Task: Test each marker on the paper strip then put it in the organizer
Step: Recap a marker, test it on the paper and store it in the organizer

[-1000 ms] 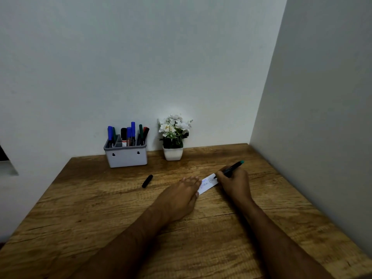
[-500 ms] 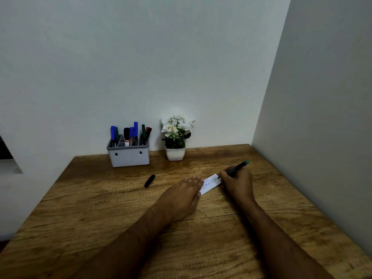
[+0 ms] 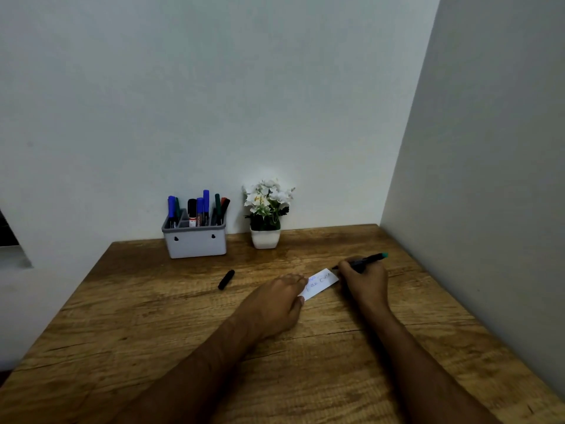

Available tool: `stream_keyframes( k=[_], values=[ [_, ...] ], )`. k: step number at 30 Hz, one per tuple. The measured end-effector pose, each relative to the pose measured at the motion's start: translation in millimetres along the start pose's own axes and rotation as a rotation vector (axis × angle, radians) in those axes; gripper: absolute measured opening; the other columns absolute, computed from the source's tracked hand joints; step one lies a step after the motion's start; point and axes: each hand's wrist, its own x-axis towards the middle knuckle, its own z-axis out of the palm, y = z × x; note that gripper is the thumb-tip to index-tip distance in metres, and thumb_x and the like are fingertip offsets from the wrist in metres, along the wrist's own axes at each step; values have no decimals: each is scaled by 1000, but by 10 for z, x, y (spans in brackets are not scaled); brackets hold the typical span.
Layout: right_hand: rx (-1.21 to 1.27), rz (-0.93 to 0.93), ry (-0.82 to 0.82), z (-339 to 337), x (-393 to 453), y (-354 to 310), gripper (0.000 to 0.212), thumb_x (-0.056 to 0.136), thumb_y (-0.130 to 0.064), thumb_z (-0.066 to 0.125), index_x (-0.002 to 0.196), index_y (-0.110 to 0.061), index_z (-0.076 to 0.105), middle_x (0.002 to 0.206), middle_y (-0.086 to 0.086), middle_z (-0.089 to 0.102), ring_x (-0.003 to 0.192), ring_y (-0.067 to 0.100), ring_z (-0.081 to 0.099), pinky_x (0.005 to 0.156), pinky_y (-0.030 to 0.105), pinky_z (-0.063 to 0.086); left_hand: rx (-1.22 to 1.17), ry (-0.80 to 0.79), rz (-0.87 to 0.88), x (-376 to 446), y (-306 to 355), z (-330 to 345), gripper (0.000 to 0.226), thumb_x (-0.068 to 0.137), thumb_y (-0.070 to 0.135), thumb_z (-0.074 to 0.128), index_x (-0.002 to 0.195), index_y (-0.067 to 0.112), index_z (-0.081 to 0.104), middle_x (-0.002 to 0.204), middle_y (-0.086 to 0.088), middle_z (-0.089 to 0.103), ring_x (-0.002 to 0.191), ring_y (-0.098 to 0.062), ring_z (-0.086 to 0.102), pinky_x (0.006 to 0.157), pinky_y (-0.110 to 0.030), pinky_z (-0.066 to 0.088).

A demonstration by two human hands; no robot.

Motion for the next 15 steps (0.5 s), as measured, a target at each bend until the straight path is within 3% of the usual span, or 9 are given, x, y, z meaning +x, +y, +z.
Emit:
stream_keyframes(
  k=[4,7,11,13,15],
  values=[
    [160,4,-3,-72,-15,-31,7,86,-10,78,91,-12,74,86,4,76,80,16,74,64,25,57,-13,-34,-36,46,6,-38,54,101,35,42,153,20,36,156,1,40,139,-14,40,112,-32,38],
    [246,15,-30,-99,-24,-62,12,85,-8,80,95,-5,73,81,11,75,69,22,70,54,25,55,-13,-39,-45,62,5,-78,52,101,38,43,150,21,40,148,1,50,127,-16,51,100,-35,47],
    [357,-12,-82,-132,-93,-165,1,88,-8,76,88,-9,77,80,14,76,68,22,69,60,35,58,-23,2,-52,67,-38,-170,39,99,37,44,132,19,56,120,-2,65,103,-17,60,84,-37,52],
    [427,-3,-124,-139,-116,-209,8,93,-8,70,91,-7,78,83,16,77,70,23,70,63,37,60,-36,49,-43,65,-77,-243,28,98,31,46,114,14,62,101,-3,67,89,-18,61,75,-39,52],
    [489,11,-192,-149,-141,-270,15,96,-6,63,97,-4,78,86,19,78,71,26,70,65,40,61,-15,91,-55,46,-152,-343,25,95,23,49,111,13,64,92,-2,66,81,-17,61,68,-36,50]
  ],
)
